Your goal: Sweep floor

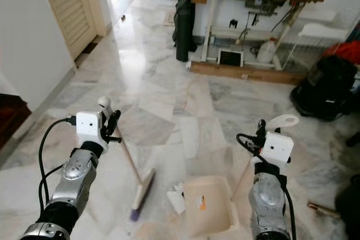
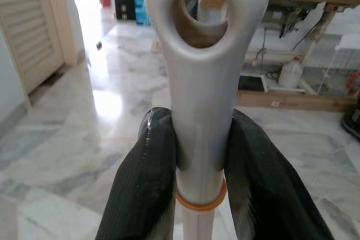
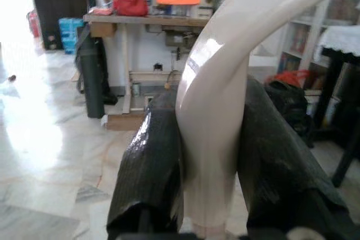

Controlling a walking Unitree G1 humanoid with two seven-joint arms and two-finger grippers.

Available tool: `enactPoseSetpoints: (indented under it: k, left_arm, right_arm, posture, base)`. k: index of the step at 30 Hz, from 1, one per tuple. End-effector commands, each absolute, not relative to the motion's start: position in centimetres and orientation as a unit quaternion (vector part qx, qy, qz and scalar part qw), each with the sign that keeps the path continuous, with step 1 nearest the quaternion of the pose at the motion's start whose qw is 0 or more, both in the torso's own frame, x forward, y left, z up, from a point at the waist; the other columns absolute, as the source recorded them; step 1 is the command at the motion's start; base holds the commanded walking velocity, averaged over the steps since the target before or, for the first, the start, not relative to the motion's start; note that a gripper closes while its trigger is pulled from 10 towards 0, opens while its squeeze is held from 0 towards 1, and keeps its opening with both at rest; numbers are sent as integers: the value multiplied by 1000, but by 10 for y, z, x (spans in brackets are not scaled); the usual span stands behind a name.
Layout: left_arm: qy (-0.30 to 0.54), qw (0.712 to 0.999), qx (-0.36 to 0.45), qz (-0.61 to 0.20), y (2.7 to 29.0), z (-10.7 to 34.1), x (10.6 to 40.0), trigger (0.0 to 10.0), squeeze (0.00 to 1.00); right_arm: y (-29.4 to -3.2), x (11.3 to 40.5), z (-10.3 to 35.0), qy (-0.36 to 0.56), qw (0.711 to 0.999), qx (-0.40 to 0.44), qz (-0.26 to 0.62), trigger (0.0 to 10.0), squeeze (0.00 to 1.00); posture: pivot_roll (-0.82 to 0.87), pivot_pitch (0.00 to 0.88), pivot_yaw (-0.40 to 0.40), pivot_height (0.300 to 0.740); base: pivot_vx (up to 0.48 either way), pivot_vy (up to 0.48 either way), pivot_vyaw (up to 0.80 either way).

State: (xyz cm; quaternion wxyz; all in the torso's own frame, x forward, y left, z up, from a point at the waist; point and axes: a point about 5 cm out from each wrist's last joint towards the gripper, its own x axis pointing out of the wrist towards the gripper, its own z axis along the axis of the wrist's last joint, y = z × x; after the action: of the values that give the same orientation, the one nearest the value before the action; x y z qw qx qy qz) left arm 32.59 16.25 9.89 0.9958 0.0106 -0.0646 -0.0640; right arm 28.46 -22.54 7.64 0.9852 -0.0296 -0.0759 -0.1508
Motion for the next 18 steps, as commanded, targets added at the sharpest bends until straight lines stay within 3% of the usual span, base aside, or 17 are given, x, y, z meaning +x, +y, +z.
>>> enactPoseSetpoints:
  k: [1,18]
  left_arm:
    - [-83,994,21,-63,164,108,329,10000,0]
    - [-84,994,21,-65,163,108,328,10000,0]
  right_arm:
    - [-225,286,84,-99,983,-25,-152,10000,0]
    - [-227,286,83,-95,983,-26,-156,10000,0]
  posture:
    - [147,57,-27,740]
    - [146,62,-28,740]
  base:
    - [352,0,0]
    - [356,0,0]
